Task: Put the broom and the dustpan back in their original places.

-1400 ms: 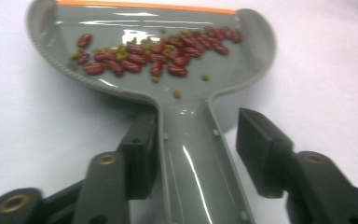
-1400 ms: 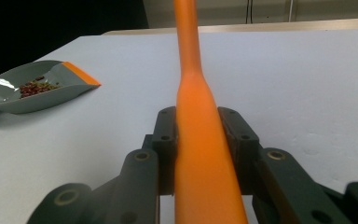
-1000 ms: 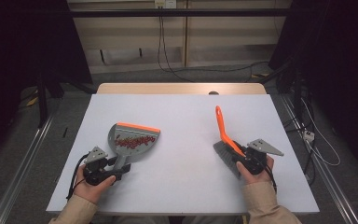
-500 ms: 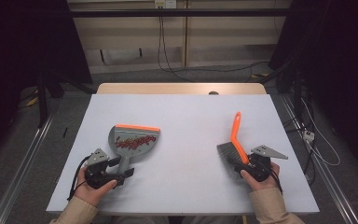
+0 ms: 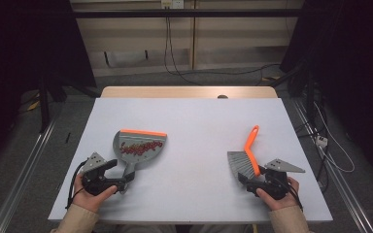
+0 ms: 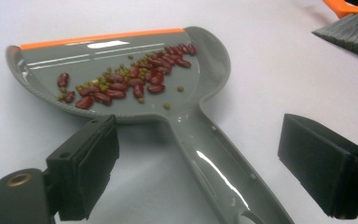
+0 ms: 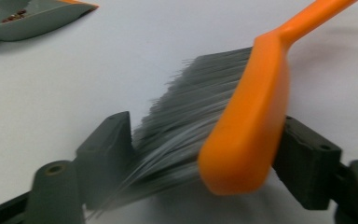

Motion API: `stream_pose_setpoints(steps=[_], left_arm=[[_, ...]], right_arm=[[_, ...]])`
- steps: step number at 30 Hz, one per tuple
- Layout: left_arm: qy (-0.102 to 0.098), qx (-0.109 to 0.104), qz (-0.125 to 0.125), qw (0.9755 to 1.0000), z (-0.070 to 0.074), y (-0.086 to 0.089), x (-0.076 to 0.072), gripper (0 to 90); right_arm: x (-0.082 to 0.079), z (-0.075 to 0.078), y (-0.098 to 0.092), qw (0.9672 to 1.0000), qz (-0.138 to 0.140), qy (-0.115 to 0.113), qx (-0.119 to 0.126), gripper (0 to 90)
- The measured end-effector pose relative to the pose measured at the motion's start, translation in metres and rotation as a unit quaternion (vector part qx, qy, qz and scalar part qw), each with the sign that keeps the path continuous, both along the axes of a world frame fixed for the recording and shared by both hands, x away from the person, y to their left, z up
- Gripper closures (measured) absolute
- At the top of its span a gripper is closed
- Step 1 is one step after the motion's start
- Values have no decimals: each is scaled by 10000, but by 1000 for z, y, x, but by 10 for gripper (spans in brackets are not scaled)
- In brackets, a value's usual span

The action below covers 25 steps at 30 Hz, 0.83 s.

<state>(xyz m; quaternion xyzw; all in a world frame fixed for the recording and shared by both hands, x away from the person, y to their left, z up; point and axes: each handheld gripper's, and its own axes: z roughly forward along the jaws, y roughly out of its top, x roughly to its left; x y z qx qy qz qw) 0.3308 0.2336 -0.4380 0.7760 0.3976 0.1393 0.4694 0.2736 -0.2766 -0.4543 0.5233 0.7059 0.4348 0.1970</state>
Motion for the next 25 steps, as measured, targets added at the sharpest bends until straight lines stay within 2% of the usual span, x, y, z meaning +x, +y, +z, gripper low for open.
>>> stream_pose_setpoints(steps=[1,4,7,9,12,14,17,18,23,25], left_arm=[[-29,-9,-12,10000,1,1,0,113],[-96,-47,1,9999,2,2,0,97],[-208,-55,3,9998,4,2,0,89],[-277,-82,-48,9996,5,3,1,77],[-465,-203,-133,9986,7,4,3,70],[-637,-367,-233,9970,8,7,4,61],[-838,-627,-207,9943,10,11,6,55],[-899,-625,-213,9938,10,13,7,54],[-949,-774,-221,9922,10,15,7,53],[-1008,-741,-287,9917,10,14,7,53]], right_arm=[[-1,2,-2,10000,-46,-38,-30,207],[-8,8,-10,9992,-138,-380,23,204],[-13,12,-12,9978,-129,-657,-12,182],[-13,13,-12,9971,-85,-761,15,180],[-9,12,-12,9966,-38,-821,88,162],[-7,11,-13,9963,-32,-862,47,154],[-4,9,-13,9960,0,-891,22,142],[-4,8,-13,9961,9,-877,45,143],[-2,5,-13,9966,11,-823,102,141],[-2,5,-12,9965,30,-828,138,141]])
